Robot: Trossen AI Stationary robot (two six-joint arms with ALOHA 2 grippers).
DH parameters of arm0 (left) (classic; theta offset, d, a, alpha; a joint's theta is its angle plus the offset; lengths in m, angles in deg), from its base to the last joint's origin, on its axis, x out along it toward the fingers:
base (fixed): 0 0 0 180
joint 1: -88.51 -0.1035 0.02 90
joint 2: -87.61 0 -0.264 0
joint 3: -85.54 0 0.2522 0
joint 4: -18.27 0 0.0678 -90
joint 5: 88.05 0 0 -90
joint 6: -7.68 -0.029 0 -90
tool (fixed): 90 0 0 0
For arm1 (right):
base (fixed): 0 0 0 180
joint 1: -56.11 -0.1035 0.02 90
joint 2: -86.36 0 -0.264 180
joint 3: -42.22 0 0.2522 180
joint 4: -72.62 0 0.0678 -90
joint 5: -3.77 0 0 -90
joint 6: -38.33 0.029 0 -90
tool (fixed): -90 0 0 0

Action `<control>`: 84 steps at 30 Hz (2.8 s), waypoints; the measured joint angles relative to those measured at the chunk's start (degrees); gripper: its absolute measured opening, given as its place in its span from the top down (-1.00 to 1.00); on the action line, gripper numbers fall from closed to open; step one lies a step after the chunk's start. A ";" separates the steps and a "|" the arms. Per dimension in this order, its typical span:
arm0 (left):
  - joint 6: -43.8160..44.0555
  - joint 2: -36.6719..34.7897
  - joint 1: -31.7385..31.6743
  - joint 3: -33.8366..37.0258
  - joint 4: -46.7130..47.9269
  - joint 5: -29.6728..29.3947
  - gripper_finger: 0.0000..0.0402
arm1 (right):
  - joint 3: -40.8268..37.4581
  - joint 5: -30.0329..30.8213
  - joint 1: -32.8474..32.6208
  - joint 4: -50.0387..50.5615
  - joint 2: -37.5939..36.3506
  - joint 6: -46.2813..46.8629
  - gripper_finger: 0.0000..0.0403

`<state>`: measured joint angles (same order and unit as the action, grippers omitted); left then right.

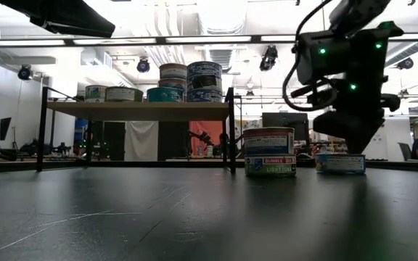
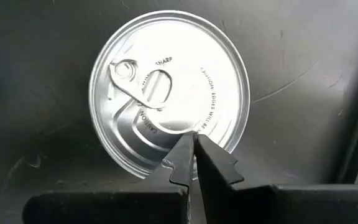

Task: Stack canned seafood by type on shelf
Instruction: Put the yellow/blue tuna can on the shelf

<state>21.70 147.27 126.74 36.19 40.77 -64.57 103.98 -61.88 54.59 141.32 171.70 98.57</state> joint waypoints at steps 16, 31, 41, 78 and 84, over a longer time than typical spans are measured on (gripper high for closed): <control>0.72 0.24 0.00 0.00 -1.35 5.35 -0.47 | 3.77 -16.40 -9.73 -5.97 -0.11 0.05 0.94; 4.59 4.91 0.00 -0.03 -4.65 16.59 -0.47 | 4.08 -8.65 -13.86 -15.09 -4.60 -8.30 0.94; 18.73 5.92 0.11 -3.71 6.66 22.98 -0.47 | 0.26 2.17 -15.19 -13.62 -0.35 -5.38 0.94; 13.57 24.85 0.92 -4.85 -8.52 28.32 -0.47 | 1.50 3.81 -23.37 -61.47 14.02 -19.76 0.94; 2.10 31.55 0.14 -4.87 -21.80 27.33 -0.47 | 1.50 7.24 -23.37 -61.64 14.92 -19.90 0.94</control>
<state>23.80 178.82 126.88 31.31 18.96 -37.24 105.48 -54.64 31.23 79.69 186.62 78.67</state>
